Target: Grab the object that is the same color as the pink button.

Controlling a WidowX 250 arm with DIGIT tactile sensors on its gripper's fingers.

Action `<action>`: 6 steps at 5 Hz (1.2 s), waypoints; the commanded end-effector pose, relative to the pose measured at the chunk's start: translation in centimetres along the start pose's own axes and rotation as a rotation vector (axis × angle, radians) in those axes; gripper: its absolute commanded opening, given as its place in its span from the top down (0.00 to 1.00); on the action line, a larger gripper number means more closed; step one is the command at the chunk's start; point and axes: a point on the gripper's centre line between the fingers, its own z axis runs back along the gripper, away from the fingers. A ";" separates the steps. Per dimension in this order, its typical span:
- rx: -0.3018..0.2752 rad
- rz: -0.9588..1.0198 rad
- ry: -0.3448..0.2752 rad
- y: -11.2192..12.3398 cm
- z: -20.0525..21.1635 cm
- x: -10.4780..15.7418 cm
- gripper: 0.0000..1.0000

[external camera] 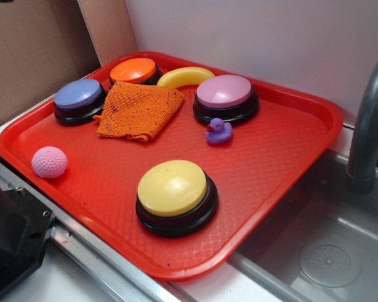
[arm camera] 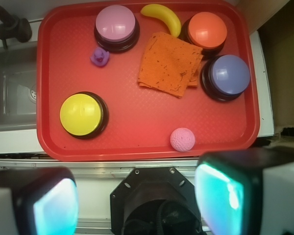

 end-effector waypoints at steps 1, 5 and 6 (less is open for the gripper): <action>0.000 0.000 0.000 0.0 0.0 0.0 0.00; 0.094 -0.063 0.031 5.0 -13.5 0.2 0.00; 0.141 -0.062 0.015 6.1 -16.1 -0.4 0.00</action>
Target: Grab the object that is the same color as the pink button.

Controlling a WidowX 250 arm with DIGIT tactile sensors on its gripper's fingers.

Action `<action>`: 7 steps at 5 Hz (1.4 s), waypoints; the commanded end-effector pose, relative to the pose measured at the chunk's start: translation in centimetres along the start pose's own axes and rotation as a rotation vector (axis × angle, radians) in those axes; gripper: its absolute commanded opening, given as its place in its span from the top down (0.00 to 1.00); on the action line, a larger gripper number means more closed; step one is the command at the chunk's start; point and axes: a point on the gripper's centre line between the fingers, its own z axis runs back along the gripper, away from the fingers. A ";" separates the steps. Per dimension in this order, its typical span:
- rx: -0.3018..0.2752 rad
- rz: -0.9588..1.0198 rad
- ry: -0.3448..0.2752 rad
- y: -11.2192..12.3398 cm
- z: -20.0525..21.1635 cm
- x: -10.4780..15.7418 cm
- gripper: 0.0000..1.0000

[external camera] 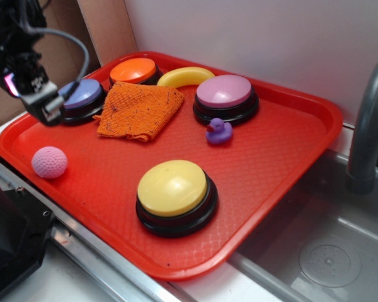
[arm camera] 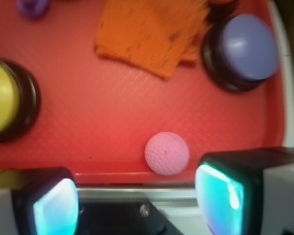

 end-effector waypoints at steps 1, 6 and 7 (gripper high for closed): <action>0.081 0.038 0.025 2.8 -5.1 -0.8 0.00; 0.129 0.124 0.103 3.6 -6.7 -1.4 1.00; 0.109 0.218 0.077 2.7 -2.6 0.1 1.00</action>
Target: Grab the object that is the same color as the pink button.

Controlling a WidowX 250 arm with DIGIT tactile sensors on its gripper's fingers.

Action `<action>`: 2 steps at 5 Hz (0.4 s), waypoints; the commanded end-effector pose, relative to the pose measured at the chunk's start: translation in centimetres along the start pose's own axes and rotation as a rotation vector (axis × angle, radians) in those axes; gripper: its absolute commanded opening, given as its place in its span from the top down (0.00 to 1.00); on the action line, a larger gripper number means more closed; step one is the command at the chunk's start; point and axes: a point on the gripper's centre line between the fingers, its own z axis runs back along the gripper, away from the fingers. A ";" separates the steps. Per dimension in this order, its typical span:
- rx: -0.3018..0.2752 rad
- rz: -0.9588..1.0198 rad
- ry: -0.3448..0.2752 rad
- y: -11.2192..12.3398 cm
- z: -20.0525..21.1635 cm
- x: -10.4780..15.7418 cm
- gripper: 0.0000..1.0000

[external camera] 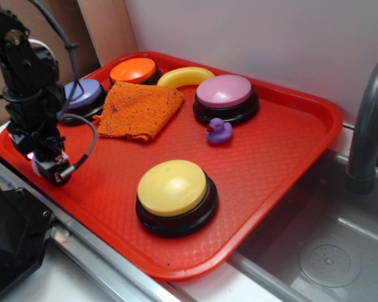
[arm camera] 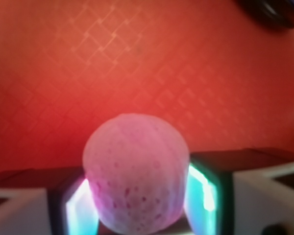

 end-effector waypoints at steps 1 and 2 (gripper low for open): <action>-0.081 0.134 -0.076 -1.3 10.3 3.1 1.00; -0.183 0.107 -0.140 -2.2 15.8 4.8 1.00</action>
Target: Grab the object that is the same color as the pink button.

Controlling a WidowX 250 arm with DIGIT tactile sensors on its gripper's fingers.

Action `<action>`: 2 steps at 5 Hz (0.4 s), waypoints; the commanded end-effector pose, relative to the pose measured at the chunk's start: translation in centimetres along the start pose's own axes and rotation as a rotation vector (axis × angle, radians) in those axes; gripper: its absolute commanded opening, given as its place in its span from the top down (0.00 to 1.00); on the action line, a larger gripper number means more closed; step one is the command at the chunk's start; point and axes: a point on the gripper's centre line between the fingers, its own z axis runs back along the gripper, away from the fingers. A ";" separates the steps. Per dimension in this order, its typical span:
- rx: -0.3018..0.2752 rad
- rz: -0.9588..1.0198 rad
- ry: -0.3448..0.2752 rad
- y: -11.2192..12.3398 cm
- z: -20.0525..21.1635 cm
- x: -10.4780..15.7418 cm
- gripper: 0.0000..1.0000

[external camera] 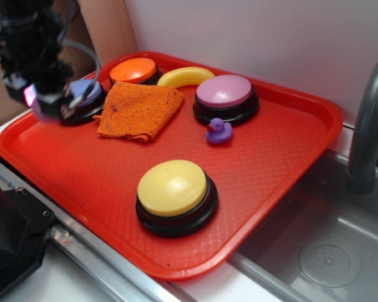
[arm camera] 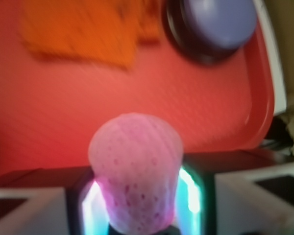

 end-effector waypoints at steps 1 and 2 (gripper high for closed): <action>-0.092 -0.025 -0.159 -2.4 9.4 3.4 1.00; -0.063 -0.023 -0.184 -3.1 10.4 4.2 1.00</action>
